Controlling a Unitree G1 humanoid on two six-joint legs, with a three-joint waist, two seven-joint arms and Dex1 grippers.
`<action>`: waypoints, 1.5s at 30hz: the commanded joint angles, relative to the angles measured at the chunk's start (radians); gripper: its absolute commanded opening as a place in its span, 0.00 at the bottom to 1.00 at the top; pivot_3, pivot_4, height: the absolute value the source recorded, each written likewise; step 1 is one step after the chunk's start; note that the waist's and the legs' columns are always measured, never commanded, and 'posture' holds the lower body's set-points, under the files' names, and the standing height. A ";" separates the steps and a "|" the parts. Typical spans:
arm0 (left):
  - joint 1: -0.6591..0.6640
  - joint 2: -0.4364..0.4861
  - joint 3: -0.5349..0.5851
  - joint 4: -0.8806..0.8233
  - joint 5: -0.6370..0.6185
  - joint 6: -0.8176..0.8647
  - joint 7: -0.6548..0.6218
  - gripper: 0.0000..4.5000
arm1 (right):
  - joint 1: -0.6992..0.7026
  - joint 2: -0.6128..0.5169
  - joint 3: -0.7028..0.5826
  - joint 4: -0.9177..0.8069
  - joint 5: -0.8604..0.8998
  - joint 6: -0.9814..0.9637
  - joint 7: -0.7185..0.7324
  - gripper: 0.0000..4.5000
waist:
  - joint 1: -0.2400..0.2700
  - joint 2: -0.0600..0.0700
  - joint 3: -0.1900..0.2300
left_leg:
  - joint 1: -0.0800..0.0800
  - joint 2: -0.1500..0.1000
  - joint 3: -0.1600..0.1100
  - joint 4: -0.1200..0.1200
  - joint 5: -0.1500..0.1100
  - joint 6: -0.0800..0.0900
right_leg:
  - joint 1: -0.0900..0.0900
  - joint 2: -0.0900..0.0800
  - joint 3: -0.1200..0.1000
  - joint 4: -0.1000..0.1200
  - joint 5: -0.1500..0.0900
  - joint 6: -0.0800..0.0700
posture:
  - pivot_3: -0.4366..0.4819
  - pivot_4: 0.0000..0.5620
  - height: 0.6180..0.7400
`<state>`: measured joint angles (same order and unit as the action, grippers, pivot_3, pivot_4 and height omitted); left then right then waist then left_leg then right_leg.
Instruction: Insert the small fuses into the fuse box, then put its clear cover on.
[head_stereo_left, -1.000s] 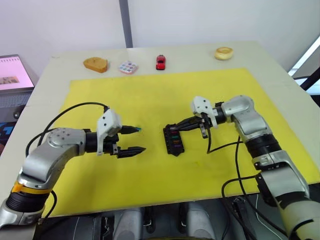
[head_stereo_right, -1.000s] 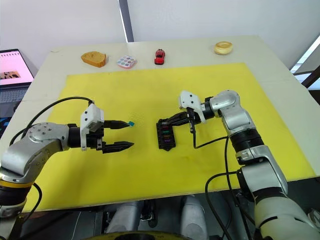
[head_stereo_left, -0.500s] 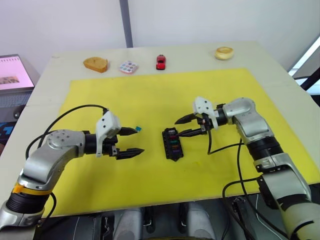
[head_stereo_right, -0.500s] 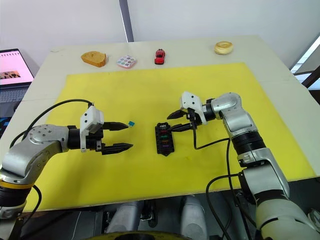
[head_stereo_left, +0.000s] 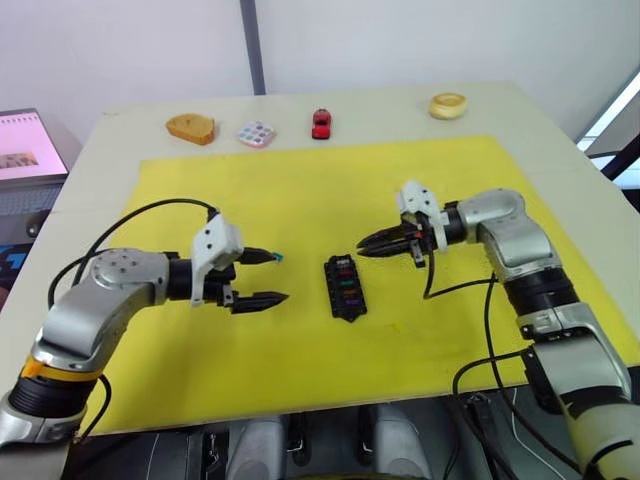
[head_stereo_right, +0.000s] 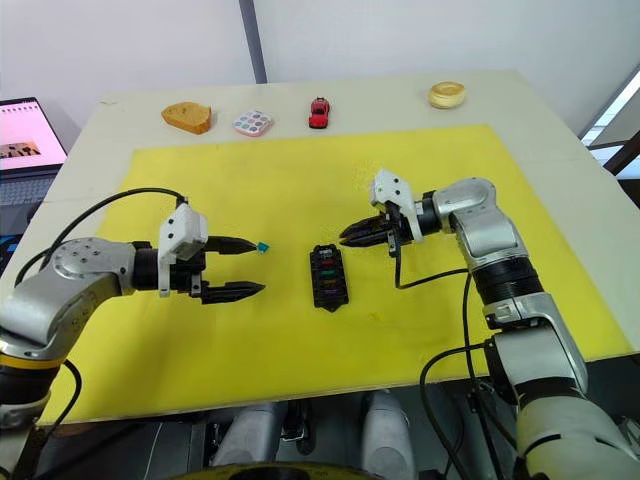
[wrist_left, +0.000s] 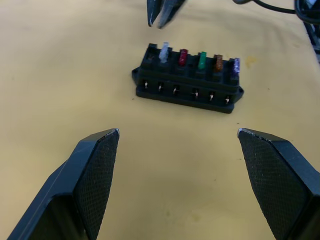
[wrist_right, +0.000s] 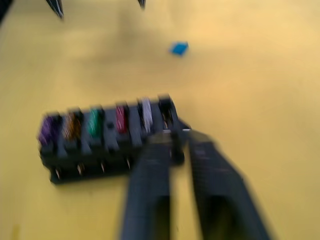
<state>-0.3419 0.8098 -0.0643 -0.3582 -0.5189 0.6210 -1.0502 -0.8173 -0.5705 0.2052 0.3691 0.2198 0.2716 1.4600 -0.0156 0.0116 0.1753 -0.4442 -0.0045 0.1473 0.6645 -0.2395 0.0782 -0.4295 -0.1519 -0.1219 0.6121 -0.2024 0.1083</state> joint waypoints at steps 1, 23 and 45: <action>-0.026 0.007 0.002 -0.035 -0.005 0.005 -0.004 0.88 | 0.015 0.025 -0.033 -0.062 0.037 0.026 -0.041 0.00 | 0.002 0.000 0.000 | 0.000 0.000 0.000 0.000 0.000 0.000 | 0.000 0.000 0.000 0.000 0.000 0.000 | 0.48 0.27 1.00; -0.016 0.001 0.010 -0.027 0.003 0.005 0.002 0.88 | 0.054 0.039 0.027 -0.069 -0.003 -0.011 -0.057 0.00 | 0.002 0.000 0.000 | 0.000 0.000 0.000 0.000 0.000 0.000 | 0.000 0.000 0.000 0.000 0.000 0.000 | 0.48 0.27 1.00; -0.006 0.000 0.016 -0.018 0.010 -0.006 0.009 0.88 | 0.086 0.028 0.071 -0.062 -0.038 -0.001 -0.042 0.00 | 0.002 0.000 0.000 | 0.000 0.000 0.000 0.000 0.000 0.000 | -0.001 0.000 0.000 0.000 0.000 0.000 | 0.48 0.27 1.00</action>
<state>-0.3478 0.8041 -0.0660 -0.3642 -0.5098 0.6281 -1.0415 -0.7459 -0.5365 0.2471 0.3020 0.2094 0.2620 1.4175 -0.0138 0.0116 0.1753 -0.4443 -0.0045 0.1472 0.6644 -0.2396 0.0781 -0.4306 -0.1517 -0.1220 0.6120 -0.2026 0.1079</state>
